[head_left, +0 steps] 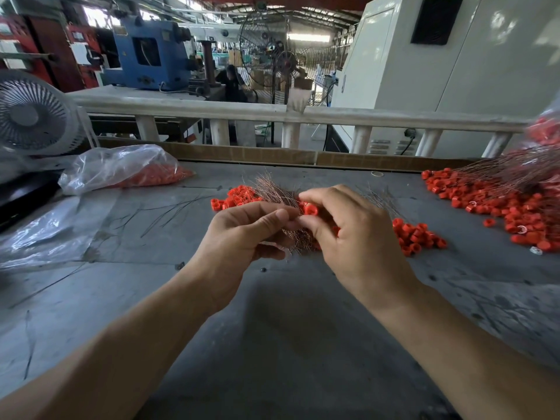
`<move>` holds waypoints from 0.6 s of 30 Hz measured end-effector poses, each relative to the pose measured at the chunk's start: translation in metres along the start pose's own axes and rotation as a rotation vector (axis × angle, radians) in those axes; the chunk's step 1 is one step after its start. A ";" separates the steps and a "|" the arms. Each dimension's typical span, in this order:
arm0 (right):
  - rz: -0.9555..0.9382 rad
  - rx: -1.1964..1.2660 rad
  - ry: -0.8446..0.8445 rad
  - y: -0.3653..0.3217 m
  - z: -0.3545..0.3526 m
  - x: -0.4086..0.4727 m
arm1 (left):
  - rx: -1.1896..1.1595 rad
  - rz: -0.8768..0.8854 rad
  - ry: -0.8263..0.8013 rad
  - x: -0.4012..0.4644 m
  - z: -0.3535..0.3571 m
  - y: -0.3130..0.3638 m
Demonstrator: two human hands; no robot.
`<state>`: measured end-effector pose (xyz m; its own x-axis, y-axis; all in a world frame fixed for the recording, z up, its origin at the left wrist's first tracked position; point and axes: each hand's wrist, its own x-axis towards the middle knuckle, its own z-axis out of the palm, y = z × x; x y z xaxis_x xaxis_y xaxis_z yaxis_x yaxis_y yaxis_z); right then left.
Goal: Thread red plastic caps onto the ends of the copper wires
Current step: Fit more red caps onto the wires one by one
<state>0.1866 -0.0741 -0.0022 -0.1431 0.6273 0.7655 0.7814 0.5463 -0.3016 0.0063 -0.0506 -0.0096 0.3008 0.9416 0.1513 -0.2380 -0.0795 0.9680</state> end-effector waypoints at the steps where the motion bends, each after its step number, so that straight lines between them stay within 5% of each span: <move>1: 0.019 -0.006 0.004 0.002 -0.001 0.000 | 0.022 -0.004 0.027 0.001 0.000 0.000; 10: 0.301 -0.006 0.132 0.036 -0.011 0.004 | 0.440 0.069 0.195 0.005 -0.006 -0.004; 18: 0.524 -0.266 0.094 0.066 -0.021 0.005 | 0.898 0.134 0.296 0.013 -0.020 -0.011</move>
<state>0.2507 -0.0469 -0.0066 0.3472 0.7175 0.6039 0.8607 0.0118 -0.5089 -0.0053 -0.0311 -0.0221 0.0472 0.9412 0.3345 0.5812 -0.2982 0.7571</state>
